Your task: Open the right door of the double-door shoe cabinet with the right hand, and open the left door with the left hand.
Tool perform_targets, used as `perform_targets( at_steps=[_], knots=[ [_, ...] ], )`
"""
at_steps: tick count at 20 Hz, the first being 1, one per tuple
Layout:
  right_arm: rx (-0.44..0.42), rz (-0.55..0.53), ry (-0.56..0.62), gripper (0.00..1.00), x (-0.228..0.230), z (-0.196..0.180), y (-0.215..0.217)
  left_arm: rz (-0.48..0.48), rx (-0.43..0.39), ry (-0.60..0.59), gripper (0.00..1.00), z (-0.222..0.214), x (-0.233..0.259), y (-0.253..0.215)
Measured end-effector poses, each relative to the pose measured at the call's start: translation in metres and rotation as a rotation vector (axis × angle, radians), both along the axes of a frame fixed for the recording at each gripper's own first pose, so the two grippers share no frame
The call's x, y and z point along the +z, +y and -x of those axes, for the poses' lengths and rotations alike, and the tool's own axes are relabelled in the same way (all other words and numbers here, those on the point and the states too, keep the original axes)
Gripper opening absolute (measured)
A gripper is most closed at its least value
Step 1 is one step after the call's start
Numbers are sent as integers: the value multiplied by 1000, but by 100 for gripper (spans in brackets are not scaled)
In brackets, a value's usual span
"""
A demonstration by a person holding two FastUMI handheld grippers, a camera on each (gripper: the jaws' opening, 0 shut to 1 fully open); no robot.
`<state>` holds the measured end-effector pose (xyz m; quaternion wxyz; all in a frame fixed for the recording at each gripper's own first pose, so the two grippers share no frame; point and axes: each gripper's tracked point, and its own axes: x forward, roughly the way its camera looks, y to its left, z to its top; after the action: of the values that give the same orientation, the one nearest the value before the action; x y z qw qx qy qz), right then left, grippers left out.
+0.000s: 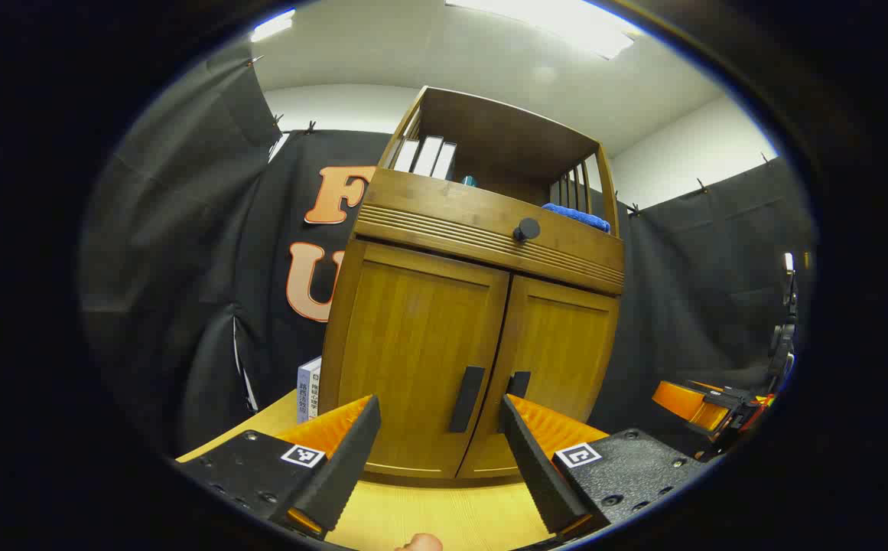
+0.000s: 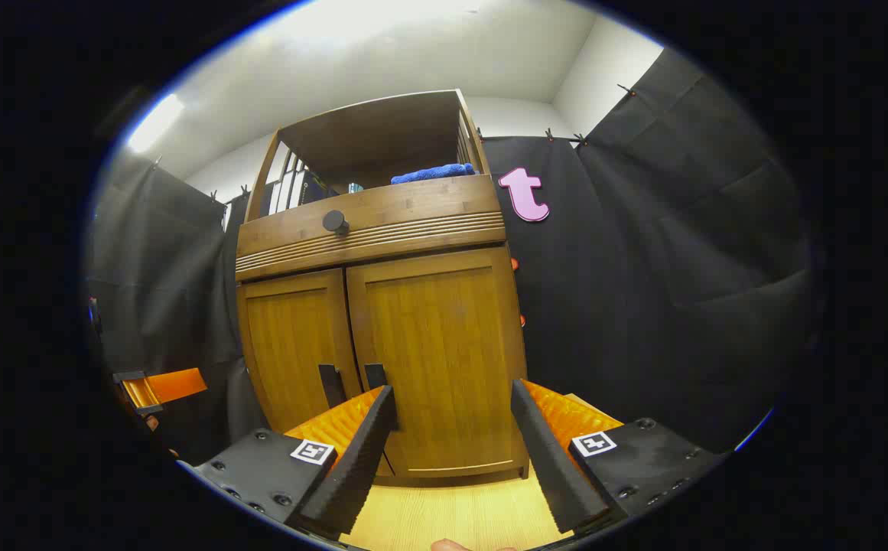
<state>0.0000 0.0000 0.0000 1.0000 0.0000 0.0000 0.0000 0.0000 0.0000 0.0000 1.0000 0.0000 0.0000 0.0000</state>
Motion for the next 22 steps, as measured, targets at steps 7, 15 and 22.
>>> perform_targets(
  at_steps=[7, 15, 22],
  knots=[
    [-4, 3, -1, 89, 4, 12, -1, 3, -14, -6, 94, 7, 4, -7],
    [-18, 3, -6, 97, 9, 20, -4, -13, -23, -18, 94, 11, 11, -9],
    [11, 11, -12, 89, 8, 11, 6, -15, -18, -26, 94, 13, 13, -9]
  ],
)
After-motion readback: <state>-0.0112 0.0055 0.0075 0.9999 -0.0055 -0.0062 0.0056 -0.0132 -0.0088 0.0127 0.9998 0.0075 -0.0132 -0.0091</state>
